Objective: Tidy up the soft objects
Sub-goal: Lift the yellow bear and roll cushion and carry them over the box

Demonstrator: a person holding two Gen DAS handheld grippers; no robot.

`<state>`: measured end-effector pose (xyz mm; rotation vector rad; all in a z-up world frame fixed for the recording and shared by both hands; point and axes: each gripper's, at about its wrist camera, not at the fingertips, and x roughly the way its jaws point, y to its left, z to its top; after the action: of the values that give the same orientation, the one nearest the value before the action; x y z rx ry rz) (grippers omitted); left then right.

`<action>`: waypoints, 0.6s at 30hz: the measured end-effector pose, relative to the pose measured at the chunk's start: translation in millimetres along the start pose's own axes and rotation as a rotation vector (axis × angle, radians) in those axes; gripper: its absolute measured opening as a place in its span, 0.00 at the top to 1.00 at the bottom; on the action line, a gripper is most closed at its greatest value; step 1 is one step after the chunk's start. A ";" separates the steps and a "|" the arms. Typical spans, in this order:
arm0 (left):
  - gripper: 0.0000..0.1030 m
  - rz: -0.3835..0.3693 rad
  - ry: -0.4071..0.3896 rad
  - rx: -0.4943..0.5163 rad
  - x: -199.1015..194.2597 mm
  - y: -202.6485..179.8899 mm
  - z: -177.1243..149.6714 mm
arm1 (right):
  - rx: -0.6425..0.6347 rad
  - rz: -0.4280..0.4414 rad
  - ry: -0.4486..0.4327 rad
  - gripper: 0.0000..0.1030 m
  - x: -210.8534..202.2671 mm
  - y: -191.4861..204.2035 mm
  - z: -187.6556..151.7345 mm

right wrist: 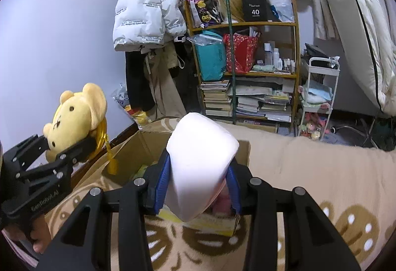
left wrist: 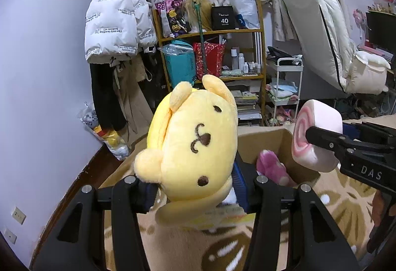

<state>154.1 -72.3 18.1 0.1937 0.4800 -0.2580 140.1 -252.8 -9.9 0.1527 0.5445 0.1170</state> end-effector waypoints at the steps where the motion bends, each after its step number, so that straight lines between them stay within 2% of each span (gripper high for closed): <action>1: 0.52 -0.003 0.002 -0.006 5.3 1.2 1.3 | -0.003 0.002 0.003 0.57 3.8 -2.1 1.9; 7: 0.51 -0.027 0.042 -0.023 34.1 3.1 -4.3 | -0.008 0.019 0.010 0.56 27.7 -13.0 3.6; 12: 0.51 -0.030 0.097 -0.030 55.7 3.8 -21.6 | 0.041 0.061 0.035 0.55 47.8 -22.0 -8.9; 17: 0.49 -0.041 0.132 -0.045 68.4 4.2 -32.8 | 0.032 0.049 0.070 0.54 62.3 -21.8 -20.2; 18: 0.48 -0.040 0.136 -0.045 70.4 3.8 -33.5 | 0.039 0.055 0.074 0.51 63.7 -22.8 -21.4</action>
<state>201.1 -74.5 -44.2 0.1588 0.6245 -0.2740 184.5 -263.1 -64.1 0.2019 0.6164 0.1666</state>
